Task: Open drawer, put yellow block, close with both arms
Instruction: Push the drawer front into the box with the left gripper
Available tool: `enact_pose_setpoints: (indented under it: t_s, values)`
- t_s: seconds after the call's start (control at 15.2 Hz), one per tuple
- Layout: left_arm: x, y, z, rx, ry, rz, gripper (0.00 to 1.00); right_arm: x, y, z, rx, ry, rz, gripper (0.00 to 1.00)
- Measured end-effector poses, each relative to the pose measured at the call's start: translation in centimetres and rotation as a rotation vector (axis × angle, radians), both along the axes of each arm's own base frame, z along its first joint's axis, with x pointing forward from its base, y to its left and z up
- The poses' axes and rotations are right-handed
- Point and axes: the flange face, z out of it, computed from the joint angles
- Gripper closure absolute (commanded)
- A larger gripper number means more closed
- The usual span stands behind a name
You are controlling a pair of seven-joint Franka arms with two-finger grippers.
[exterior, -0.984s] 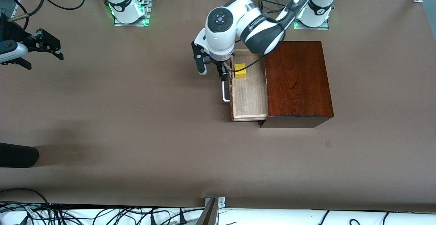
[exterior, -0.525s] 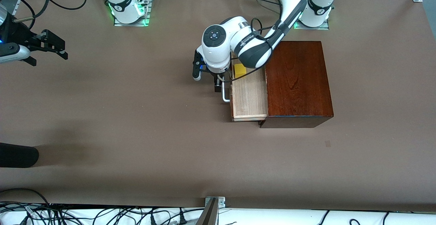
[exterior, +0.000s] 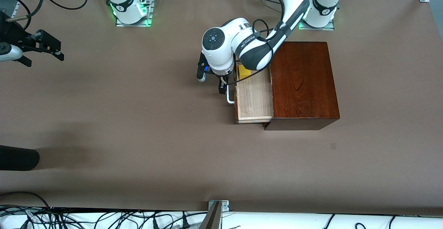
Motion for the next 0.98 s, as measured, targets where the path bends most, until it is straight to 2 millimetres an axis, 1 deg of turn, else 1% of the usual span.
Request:
enact_pose_setpoints:
  t_s: [0.07,0.2,0.26,0.39,0.53,0.59,0.72,0.98]
  values:
    - [0.1,0.8,-0.2,0.04,0.021,0.006,0.0,-0.1,-0.3,-0.1,0.0,0.015,-0.005,0.0]
    - [0.3,1.2,0.2,0.057,0.031,0.004,0.0,-0.6,-0.8,-0.5,-0.001,0.056,-0.015,0.0]
    - [0.4,2.3,-0.1,0.122,0.047,0.008,0.0,-0.9,-1.1,-0.8,-0.002,0.086,-0.022,0.0]
    - [0.6,3.0,0.1,0.154,0.062,0.016,0.0,-1.2,-1.4,-1.0,-0.002,0.115,-0.027,0.0]
    - [1.1,5.2,-0.2,0.24,0.094,0.043,0.0,-1.2,-1.5,-1.0,-0.002,0.111,-0.028,0.0]
    - [1.3,6.0,-0.1,0.257,0.104,0.055,0.0,-1.1,-1.5,-1.0,-0.002,0.109,-0.029,0.0]
    - [1.6,6.8,0.2,0.278,0.115,0.068,0.0,-1.1,-1.5,-0.9,-0.002,0.103,-0.03,0.0]
    - [1.7,7.7,1.0,0.307,0.121,0.083,0.0,-1.0,-1.5,-0.9,-0.002,0.097,-0.032,0.0]
